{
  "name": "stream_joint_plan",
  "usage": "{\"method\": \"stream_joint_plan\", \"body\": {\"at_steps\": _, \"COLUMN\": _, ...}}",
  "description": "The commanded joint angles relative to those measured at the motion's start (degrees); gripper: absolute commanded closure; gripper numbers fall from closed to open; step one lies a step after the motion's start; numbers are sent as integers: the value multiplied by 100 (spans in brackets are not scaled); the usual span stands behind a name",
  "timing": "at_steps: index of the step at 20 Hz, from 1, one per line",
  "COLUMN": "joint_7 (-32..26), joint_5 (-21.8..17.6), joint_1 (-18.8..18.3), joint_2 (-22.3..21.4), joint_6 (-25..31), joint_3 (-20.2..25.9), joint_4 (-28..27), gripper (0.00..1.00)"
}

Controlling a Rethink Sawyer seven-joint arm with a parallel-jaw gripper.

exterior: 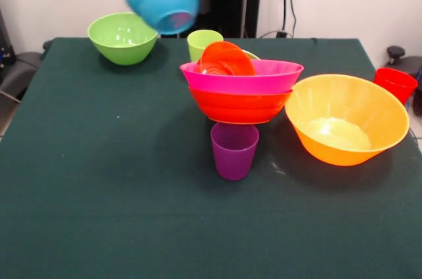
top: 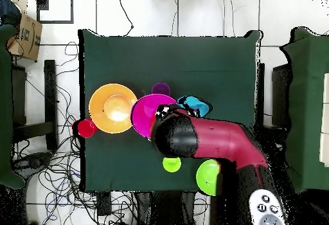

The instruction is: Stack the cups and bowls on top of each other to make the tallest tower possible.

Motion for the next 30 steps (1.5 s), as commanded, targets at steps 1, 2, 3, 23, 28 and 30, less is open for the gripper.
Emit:
{"method": "stream_joint_plan", "body": {"at_steps": 1, "joint_7": 1864, "joint_5": 139, "joint_1": 794, "joint_2": 555, "joint_6": -478, "joint_3": -657, "joint_4": 408, "gripper": 100}}
{"method": "stream_joint_plan", "body": {"at_steps": 2, "joint_7": 1905, "joint_5": 148, "joint_1": 851, "joint_2": 618, "joint_6": -552, "joint_3": -696, "joint_4": 406, "gripper": 100}}
{"method": "stream_joint_plan", "body": {"at_steps": 3, "joint_7": 2019, "joint_5": 128, "joint_1": 978, "joint_2": 712, "joint_6": -670, "joint_3": -790, "joint_4": 380, "gripper": 100}}
{"method": "stream_joint_plan", "body": {"at_steps": 23, "joint_7": 2514, "joint_5": 193, "joint_1": 1557, "joint_2": 1138, "joint_6": -1097, "joint_3": -1197, "joint_4": 268, "gripper": 100}}
{"method": "stream_joint_plan", "body": {"at_steps": 28, "joint_7": 2609, "joint_5": 336, "joint_1": 1680, "joint_2": 1177, "joint_6": -1176, "joint_3": -1214, "joint_4": 319, "gripper": 100}}
{"method": "stream_joint_plan", "body": {"at_steps": 30, "joint_7": 2671, "joint_5": 401, "joint_1": 1767, "joint_2": 1191, "joint_6": -1184, "joint_3": -1255, "joint_4": 315, "gripper": 100}}
